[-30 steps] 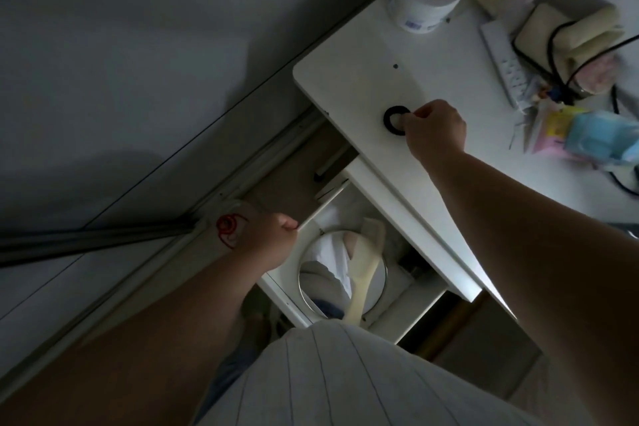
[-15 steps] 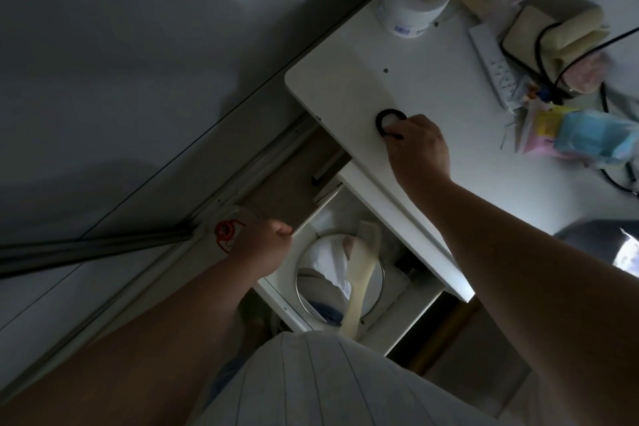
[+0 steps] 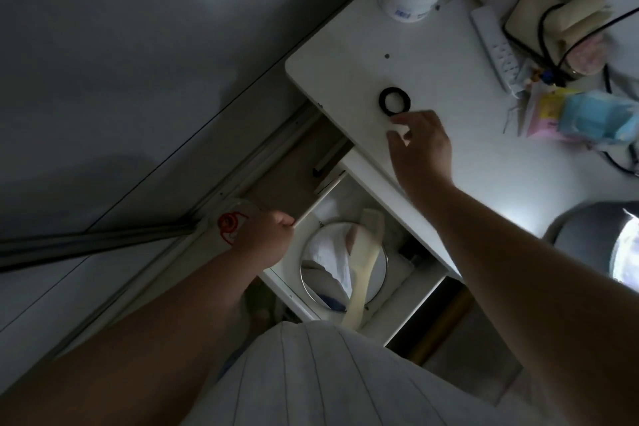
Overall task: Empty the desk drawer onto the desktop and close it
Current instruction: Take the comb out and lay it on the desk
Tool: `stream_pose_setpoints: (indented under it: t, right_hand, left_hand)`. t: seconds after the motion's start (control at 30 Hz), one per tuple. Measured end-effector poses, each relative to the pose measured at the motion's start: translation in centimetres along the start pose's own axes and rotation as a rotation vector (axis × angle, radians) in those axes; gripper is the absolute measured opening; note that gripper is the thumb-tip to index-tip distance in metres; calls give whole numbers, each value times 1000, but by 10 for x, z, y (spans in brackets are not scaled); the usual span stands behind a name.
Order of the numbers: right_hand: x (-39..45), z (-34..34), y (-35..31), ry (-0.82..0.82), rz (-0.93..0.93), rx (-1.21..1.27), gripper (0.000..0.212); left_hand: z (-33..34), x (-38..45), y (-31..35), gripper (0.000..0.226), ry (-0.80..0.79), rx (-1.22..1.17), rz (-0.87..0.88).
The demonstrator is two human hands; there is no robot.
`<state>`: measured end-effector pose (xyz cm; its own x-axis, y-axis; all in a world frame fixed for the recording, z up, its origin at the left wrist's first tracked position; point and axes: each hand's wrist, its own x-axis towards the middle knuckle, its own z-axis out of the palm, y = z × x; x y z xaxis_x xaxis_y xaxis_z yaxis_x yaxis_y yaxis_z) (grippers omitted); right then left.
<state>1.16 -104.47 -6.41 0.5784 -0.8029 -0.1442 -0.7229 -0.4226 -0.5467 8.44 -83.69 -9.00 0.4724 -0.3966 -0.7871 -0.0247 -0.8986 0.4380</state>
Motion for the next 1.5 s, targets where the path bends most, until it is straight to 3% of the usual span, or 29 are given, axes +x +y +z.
stream_pose_setpoints:
  t: [0.23,0.4,0.6,0.8,1.0,1.2,1.37,1.5]
  right_hand:
    - [-107,10,27,-99,281,82,16]
    - [-155,33,43,-231,464,60,28]
    - [-173,65,53,-322,710,125,42]
    - [-172,79,52,-283,837,146,47]
    - [-168,78,49,-301,844,148,45]
    - [-171,66,40,-351,725,150,23]
    - [-171,48,28,-303,645,229,5]
    - [-159,21,15,-237,586,349,7]
  left_hand:
    - [2,1,-6,37,-19,23,-29]
    - [5,9,-8,32,-4,-19,-38]
    - [7,13,-12,33,15,26,15]
    - [5,13,-14,35,21,58,60]
    - [3,11,-12,37,10,75,71]
    - [-3,6,-5,39,-38,78,54]
    - [-9,2,4,37,-71,84,30]
    - [-10,0,8,36,-105,113,22]
